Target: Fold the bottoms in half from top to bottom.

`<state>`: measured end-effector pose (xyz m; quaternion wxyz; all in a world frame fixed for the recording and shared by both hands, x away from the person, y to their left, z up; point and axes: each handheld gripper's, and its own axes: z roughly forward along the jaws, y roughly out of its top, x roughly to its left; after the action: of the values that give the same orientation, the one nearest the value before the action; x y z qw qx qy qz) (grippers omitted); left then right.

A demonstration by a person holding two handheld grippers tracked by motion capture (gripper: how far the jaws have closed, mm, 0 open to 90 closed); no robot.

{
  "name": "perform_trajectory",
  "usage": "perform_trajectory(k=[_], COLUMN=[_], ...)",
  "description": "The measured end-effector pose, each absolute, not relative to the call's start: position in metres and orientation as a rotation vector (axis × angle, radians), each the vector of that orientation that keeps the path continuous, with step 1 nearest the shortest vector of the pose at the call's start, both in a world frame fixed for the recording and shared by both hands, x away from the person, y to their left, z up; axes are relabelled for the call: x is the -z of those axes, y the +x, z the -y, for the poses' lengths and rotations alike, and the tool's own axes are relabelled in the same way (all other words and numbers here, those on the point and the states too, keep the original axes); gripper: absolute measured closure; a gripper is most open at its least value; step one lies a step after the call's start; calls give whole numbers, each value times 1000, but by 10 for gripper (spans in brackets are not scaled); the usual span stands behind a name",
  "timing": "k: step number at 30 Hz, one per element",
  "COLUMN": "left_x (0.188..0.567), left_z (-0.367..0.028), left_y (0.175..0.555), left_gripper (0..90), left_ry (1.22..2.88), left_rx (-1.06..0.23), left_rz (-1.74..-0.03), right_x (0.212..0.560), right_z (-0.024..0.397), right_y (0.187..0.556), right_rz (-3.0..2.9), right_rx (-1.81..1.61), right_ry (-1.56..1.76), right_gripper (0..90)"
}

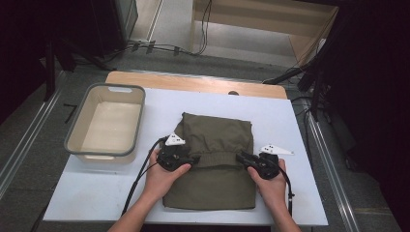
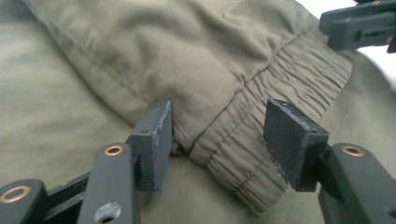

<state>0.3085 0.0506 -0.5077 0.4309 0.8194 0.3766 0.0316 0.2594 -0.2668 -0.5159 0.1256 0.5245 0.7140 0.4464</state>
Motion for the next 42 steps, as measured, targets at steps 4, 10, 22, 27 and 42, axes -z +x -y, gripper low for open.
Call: perform_trajectory(k=[4,10,22,27,42], left_x=[508,510,512,513,509], left_z=[-49,-50,-50,-53,-59], left_y=[305,303,298,300,295], left_gripper=[448,454,538,620,784], left_ry=[2064,2072,2048,2026,1971], left_rx=[-93,-87,-70,-22,8], left_rz=[-958,-1002,-1026,-1036,-934], right_x=[519,526,527,527,522], right_z=[263,262,258,259,259], right_y=[254,251,250,250,244], right_rz=[-2084,-2069,-2097,-2119,-2190], right_rx=[-1258,-1221,-1255,-1282,-1305], right_ry=[1531,1639,1675,1691,1530], right_gripper=[672,493,584,657,807])
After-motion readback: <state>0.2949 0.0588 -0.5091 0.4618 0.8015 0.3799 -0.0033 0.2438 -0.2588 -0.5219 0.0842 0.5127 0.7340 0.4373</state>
